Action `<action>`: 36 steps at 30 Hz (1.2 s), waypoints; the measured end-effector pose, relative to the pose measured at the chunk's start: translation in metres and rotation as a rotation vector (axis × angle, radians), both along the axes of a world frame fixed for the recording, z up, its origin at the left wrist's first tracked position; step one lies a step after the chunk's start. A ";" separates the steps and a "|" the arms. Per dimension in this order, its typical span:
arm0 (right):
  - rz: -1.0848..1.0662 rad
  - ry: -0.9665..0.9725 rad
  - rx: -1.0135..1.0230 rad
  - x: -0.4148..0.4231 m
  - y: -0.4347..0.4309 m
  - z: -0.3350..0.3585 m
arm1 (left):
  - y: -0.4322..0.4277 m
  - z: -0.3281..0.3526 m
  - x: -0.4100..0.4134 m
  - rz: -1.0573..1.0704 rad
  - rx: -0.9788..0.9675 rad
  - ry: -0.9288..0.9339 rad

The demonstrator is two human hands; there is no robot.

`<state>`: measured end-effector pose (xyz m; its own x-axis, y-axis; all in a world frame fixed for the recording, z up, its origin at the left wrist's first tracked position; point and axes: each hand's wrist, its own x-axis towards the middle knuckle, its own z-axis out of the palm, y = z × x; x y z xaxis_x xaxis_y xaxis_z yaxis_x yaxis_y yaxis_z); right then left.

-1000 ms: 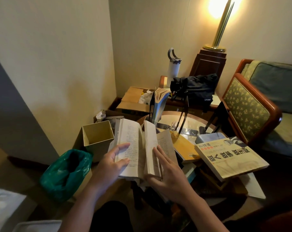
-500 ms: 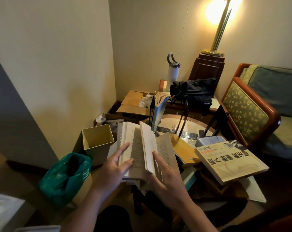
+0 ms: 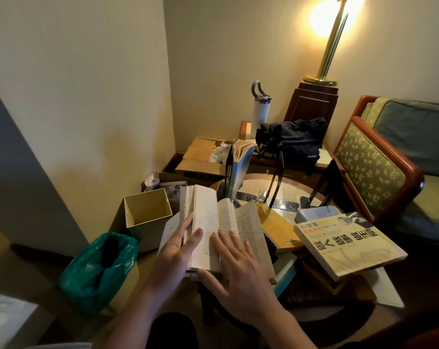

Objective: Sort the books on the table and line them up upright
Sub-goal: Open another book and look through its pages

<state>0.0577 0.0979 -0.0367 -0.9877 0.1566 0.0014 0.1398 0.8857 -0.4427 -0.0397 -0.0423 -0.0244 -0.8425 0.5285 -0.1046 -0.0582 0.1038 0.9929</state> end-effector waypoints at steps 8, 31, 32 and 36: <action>0.048 -0.003 -0.118 -0.005 -0.003 0.000 | -0.003 -0.004 -0.002 -0.022 -0.014 0.055; 0.113 -0.043 0.067 -0.041 0.031 -0.036 | 0.047 0.043 -0.093 0.118 -0.788 0.238; 0.111 -0.041 0.058 -0.041 0.030 -0.035 | 0.051 0.045 -0.097 0.124 -0.801 0.246; 0.095 -0.029 0.016 -0.041 0.027 -0.033 | 0.055 0.045 -0.099 0.091 -0.789 0.345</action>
